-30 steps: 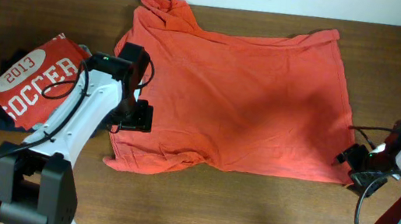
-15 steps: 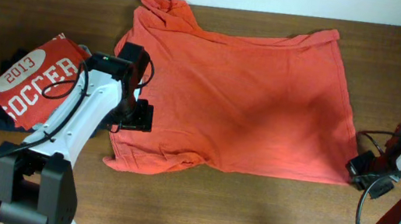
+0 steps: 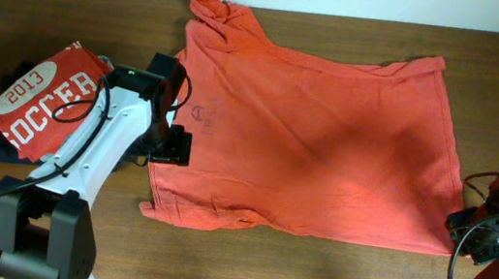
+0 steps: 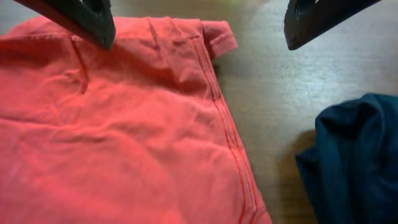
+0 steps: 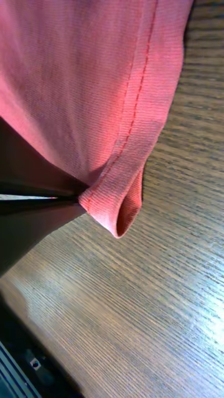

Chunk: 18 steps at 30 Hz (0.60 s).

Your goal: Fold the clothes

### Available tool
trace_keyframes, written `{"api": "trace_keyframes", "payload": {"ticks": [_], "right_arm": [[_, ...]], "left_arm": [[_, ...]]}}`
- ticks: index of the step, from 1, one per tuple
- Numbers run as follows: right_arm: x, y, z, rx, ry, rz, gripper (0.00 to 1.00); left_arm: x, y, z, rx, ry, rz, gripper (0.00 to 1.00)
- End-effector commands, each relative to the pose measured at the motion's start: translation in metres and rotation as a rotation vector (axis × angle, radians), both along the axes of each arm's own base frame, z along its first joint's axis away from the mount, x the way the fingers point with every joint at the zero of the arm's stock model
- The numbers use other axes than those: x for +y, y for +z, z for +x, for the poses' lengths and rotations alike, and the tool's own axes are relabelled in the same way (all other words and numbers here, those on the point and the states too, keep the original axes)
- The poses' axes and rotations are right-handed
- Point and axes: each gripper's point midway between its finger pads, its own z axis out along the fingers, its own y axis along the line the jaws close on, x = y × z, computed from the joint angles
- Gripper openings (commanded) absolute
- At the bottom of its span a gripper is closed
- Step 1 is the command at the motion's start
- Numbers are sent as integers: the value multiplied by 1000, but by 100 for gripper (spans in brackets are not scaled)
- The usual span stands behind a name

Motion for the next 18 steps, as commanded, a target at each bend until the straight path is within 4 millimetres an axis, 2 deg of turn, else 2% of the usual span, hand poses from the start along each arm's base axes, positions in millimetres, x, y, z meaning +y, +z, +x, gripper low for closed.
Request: {"api": "trace_keyframes", "payload": {"ticks": [1, 3, 4, 5, 7, 10, 14, 16, 18], "right_arm": [[1, -1, -1, -6, -22, -3, 13], [5, 3, 10, -68, 1, 30, 46], [7, 7, 15, -99, 9, 40, 59], [8, 13, 20, -130, 19, 44, 66], [8, 29, 28, -191, 27, 33, 71], [9, 63, 39, -307, 36, 0, 77], [26, 110, 56, -517, 92, 13, 81], [33, 127, 60, -587, 143, 14, 82], [39, 141, 60, -632, 195, 8, 82]], "left_arm": [[-1, 4, -4, 1, -7, -18, 97], [-5, 4, -5, 7, -6, -43, 97], [-9, 4, -6, 14, -5, -62, 92], [-12, 4, -8, 24, -4, -85, 85], [-18, 6, -14, 46, -1, -120, 77], [-17, 12, -23, 67, 5, -119, 76], [-19, 20, -38, 92, 20, -130, 77], [-25, 14, -49, 119, 15, -161, 77], [-35, -2, -65, 158, -3, -188, 77]]}}
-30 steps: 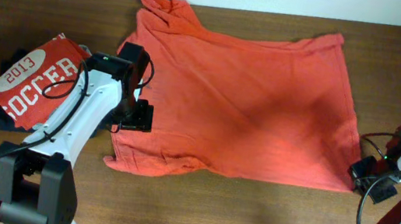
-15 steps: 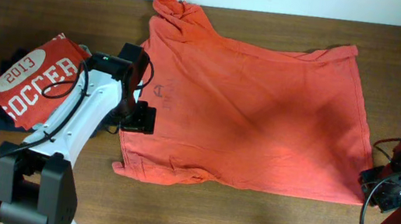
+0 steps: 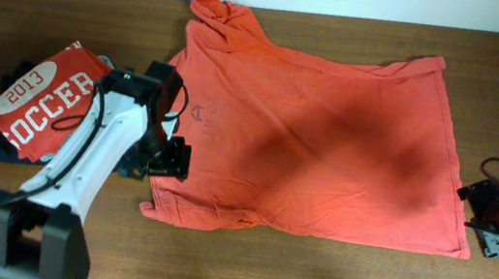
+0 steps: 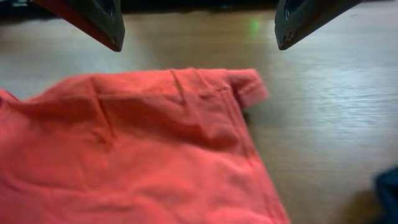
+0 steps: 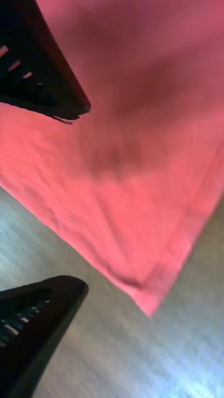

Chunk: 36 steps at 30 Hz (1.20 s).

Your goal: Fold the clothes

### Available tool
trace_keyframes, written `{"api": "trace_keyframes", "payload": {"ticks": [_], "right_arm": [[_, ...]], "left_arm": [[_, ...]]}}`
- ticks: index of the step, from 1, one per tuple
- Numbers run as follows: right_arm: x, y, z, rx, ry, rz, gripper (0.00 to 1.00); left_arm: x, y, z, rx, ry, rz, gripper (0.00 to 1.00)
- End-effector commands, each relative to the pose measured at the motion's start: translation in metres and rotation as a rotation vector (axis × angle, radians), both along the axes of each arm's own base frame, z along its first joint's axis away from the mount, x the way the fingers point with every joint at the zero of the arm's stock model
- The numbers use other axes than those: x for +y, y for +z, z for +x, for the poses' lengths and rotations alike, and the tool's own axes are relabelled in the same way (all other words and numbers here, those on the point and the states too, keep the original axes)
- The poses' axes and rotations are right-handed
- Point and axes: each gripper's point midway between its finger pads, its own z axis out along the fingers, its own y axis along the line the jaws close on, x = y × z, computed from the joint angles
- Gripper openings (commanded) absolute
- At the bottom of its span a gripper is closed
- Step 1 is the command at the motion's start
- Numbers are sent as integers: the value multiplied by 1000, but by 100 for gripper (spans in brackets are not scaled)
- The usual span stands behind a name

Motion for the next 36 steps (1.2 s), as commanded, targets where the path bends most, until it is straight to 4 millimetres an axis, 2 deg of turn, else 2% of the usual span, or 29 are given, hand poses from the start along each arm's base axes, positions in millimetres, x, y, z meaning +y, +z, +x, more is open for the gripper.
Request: {"api": "trace_keyframes", "payload": {"ticks": [1, 5, 8, 11, 16, 17, 18, 21, 23, 24, 27, 31, 34, 36], "right_arm": [[16, 24, 9, -108, 115, 12, 83], [28, 27, 12, -130, 178, 33, 82], [39, 26, 19, -128, 223, 35, 82], [47, 25, 27, -131, 266, 28, 83], [59, 24, 34, -134, 312, 27, 83], [60, 24, 35, -132, 316, 26, 83], [59, 23, 34, -128, 314, 19, 83], [58, 23, 34, -123, 314, 14, 83], [58, 23, 33, -123, 314, 15, 83], [58, 23, 33, -123, 314, 15, 83], [58, 23, 33, -122, 321, 12, 83], [58, 23, 34, -122, 331, 7, 83], [57, 23, 34, -126, 331, 5, 83], [57, 24, 35, -127, 331, 3, 83]], "left_arm": [[-20, -20, -30, 65, -18, -74, 77], [-39, -54, -52, 96, -50, -138, 77], [-40, -67, -62, 108, -63, -124, 80], [-37, -77, -63, 87, -81, -94, 82], [-31, -85, -49, 14, -100, -43, 80], [-31, -86, -45, -5, -103, -37, 75], [-30, -87, -38, -34, -105, -30, 59], [-29, -88, -31, -67, -107, -17, 37], [-30, -87, -31, -65, -106, -21, 9], [-30, -87, -34, -54, -106, -25, 1], [-37, -82, -47, 11, -100, -73, 1], [-46, -62, -61, 100, -123, -135, 1], [-49, -45, -53, 84, -153, -144, 0], [-55, -33, -38, 37, -172, -157, 0]]}}
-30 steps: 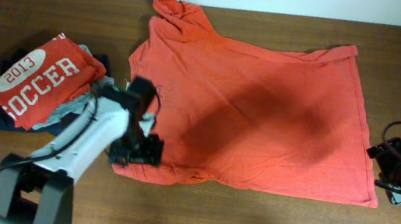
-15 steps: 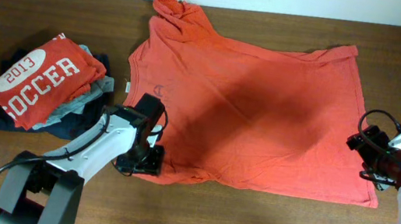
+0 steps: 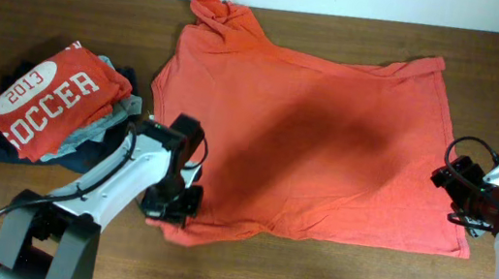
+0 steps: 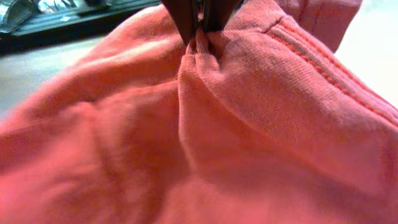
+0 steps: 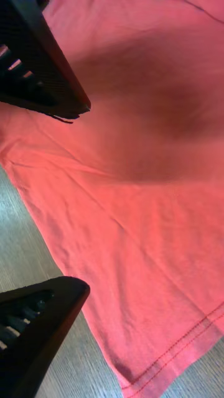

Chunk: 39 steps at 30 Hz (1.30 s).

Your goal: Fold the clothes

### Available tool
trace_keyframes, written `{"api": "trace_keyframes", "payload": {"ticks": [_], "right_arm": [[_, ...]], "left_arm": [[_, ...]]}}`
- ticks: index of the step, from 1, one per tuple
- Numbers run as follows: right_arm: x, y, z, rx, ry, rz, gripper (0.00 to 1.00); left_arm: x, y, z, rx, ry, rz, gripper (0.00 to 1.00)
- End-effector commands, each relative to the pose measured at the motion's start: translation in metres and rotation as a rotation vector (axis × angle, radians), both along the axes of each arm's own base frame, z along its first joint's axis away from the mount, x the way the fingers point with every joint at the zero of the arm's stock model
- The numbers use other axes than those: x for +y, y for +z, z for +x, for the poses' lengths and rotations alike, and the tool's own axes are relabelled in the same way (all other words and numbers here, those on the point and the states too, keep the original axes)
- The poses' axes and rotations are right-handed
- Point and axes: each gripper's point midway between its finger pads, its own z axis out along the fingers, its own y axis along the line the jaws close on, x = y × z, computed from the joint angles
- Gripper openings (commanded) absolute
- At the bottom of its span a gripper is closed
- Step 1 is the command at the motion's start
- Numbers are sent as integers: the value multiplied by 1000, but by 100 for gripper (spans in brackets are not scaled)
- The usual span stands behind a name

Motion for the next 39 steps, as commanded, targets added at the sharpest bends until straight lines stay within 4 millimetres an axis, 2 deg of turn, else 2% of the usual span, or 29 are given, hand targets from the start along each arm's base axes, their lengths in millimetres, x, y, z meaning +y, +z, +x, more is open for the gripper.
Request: {"api": "trace_keyframes", "payload": {"ticks": [1, 7, 11, 12, 13, 14, 16, 20, 26, 28, 30, 36, 39], "right_arm": [[0, 2, 3, -6, 17, -15, 83], [0, 2, 3, -4, 17, -13, 83], [0, 2, 2, -3, 17, -13, 83], [0, 1, 2, -2, 17, -12, 83], [1, 1, 2, -1, 17, -12, 83], [1, 1, 2, -1, 18, -12, 83], [1, 1, 2, 0, 17, -11, 83], [1, 1, 2, -1, 17, -11, 83], [0, 1, 2, -1, 17, -12, 83], [0, 1, 2, -1, 17, -12, 83], [0, 2, 2, -2, 17, -13, 83], [0, 2, 3, -5, 17, -15, 83], [0, 2, 3, -5, 17, -15, 83]], "left_arm": [[-17, 24, 31, -109, -62, -81, 1], [4, 19, 81, -319, -86, 81, 1], [9, 4, 92, -329, -92, 135, 4], [9, 0, 92, -318, -93, 139, 9], [10, -5, 91, -303, -95, 143, 23], [10, -8, 90, -289, -96, 148, 44], [12, -12, 85, -261, -99, 157, 61], [15, -4, 75, -211, -101, 166, 70], [15, 31, 65, -215, -111, 153, 70], [11, 36, 64, -231, -144, 142, 65], [1, 35, 59, -237, -215, 131, 55], [-24, 14, 34, -224, -359, 118, 55], [-30, 1, 25, -230, -397, 117, 60]]}}
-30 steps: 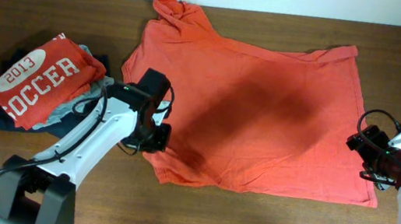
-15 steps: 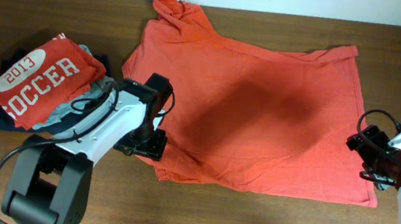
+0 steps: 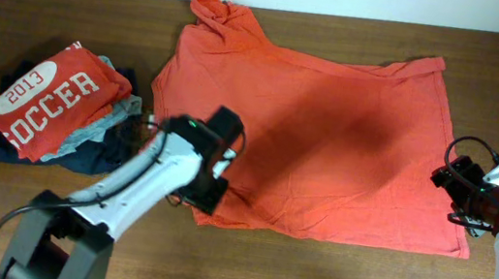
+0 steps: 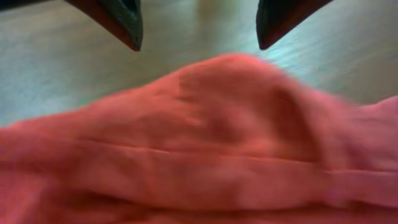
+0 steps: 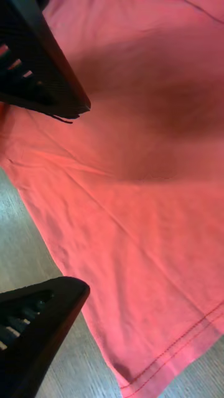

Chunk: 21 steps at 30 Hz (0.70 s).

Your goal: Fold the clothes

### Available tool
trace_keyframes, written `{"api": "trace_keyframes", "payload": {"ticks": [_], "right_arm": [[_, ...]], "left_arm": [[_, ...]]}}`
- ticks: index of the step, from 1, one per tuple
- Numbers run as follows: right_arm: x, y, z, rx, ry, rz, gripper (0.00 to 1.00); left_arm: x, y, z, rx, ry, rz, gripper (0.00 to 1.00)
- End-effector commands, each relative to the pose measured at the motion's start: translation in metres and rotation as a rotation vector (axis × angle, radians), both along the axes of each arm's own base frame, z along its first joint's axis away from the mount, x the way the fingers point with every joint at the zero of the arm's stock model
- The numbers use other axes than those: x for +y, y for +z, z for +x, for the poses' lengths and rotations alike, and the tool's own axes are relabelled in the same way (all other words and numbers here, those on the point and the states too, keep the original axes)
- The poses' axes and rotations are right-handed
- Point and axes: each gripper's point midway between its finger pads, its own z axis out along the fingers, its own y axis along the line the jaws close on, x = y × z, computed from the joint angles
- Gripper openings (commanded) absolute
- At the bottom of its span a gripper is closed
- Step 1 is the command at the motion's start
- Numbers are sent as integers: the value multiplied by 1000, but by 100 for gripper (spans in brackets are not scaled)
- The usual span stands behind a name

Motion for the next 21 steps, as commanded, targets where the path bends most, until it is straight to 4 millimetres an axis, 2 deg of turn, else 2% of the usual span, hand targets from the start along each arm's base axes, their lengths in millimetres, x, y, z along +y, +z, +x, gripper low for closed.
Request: {"api": "trace_keyframes", "payload": {"ticks": [1, 10, 14, 17, 21], "right_arm": [[0, 2, 3, -5, 15, -13, 83], [0, 2, 3, -7, 15, -15, 83], [0, 2, 3, -7, 15, -14, 83], [0, 2, 3, -6, 15, -14, 83], [0, 2, 3, -6, 15, -14, 83]], "left_arm": [[-4, -14, -16, 10, -65, 4, 61], [-1, -47, -22, -14, -95, -16, 63], [-3, -51, -20, -32, -114, -29, 63], [-5, -51, -25, -5, -116, -50, 64], [-10, -49, -37, 37, -127, -67, 53]]}}
